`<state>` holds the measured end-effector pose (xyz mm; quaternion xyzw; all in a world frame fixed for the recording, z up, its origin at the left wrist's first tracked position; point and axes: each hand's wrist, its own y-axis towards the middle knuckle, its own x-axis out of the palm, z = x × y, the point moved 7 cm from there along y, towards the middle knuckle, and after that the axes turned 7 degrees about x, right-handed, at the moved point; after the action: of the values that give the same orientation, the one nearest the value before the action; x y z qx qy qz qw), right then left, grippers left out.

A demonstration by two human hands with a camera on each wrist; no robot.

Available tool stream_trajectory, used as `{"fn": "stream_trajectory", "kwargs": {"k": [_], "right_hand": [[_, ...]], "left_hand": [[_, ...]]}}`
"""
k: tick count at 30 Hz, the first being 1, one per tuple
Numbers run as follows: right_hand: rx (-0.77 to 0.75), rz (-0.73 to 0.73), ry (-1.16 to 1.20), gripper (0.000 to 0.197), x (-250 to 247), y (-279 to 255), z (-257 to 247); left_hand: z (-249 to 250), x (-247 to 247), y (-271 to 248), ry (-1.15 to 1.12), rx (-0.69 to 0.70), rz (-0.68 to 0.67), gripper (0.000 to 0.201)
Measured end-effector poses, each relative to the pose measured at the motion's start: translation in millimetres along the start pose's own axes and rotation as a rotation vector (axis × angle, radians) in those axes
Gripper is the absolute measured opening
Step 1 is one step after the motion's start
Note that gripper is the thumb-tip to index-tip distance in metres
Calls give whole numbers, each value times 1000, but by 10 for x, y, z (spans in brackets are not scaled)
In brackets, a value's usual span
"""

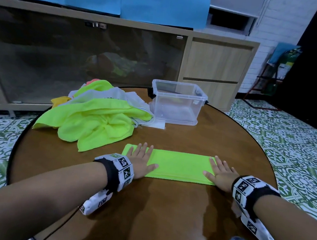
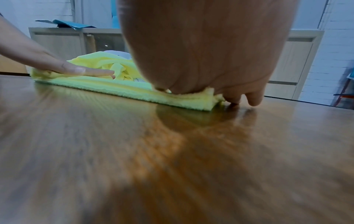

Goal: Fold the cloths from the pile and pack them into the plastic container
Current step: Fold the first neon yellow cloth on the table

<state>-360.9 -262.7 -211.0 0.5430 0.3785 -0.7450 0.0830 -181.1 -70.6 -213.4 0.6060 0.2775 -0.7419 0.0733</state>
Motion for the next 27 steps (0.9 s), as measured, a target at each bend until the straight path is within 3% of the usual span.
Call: {"fn": "stream_trajectory", "kwargs": {"k": [3, 5, 8, 11, 14, 17, 20, 23, 25, 27], "right_hand": [[-10, -4, 3, 69, -7, 3, -5], [-14, -5, 4, 69, -13, 7, -4], [-21, -3, 3, 69, -13, 6, -4], [-18, -3, 5, 69, -1, 17, 4], [-12, -5, 20, 69, 1, 28, 6], [-2, -16, -23, 70, -25, 25, 4], [11, -1, -171, 71, -245, -2, -62], [-139, 205, -198, 54, -702, -163, -482], [-335, 380, -11, 39, -968, -356, -946], [-489, 384, 240, 29, -1046, -514, -1375]], "left_hand": [[-7, -42, -19, -167, -28, 15, 68], [12, -172, -52, -397, -33, 30, 59], [-198, -401, -44, -696, -25, 149, 48], [-553, -519, -87, -544, -87, 261, 41], [-757, -471, -142, -401, -161, 252, 38], [-856, -366, -234, -498, -315, 205, 52], [-812, -252, -167, -533, -356, 128, 55], [-742, -220, -106, -457, -357, 117, 59], [-750, -212, -73, -456, -369, 158, 41], [-788, -217, -66, -501, -380, 208, 44]]}}
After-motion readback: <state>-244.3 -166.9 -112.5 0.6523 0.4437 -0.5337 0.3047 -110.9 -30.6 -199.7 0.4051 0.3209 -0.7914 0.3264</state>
